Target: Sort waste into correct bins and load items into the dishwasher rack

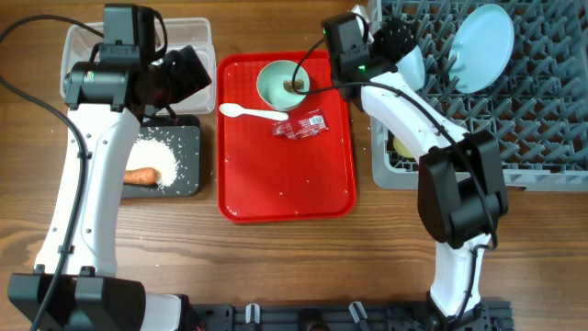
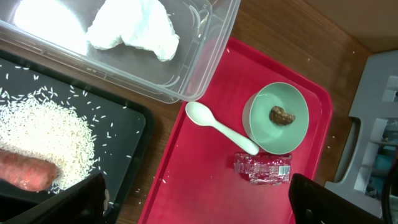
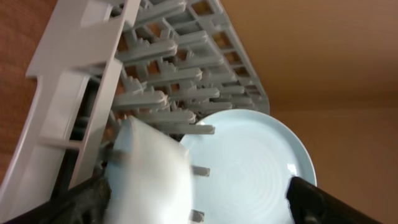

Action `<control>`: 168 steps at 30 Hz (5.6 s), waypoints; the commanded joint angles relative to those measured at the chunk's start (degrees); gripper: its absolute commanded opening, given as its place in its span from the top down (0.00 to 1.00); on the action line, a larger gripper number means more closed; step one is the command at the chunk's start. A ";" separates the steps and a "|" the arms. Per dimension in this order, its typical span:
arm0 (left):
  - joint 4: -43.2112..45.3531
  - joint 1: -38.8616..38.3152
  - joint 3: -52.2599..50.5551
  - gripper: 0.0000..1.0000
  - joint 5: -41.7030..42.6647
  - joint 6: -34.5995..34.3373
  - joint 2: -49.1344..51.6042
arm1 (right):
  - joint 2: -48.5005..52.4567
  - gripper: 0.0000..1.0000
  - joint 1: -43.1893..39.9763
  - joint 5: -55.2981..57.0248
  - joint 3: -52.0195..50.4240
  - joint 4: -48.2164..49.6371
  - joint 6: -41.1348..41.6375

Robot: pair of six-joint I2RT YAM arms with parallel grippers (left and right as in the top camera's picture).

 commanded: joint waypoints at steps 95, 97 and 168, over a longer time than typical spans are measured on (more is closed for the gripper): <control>36.33 -32.37 -2.10 0.21 -6.10 56.70 35.39 | -41.64 0.30 -5.46 -56.06 0.20 -23.82 38.12; 36.35 -31.98 -2.10 0.22 -6.01 56.72 36.63 | -45.44 0.30 -5.46 -52.61 0.20 -25.35 38.12; 12.09 -36.70 -2.10 0.15 -1.09 54.55 32.70 | -49.03 0.30 -5.46 -66.95 0.20 -37.53 32.20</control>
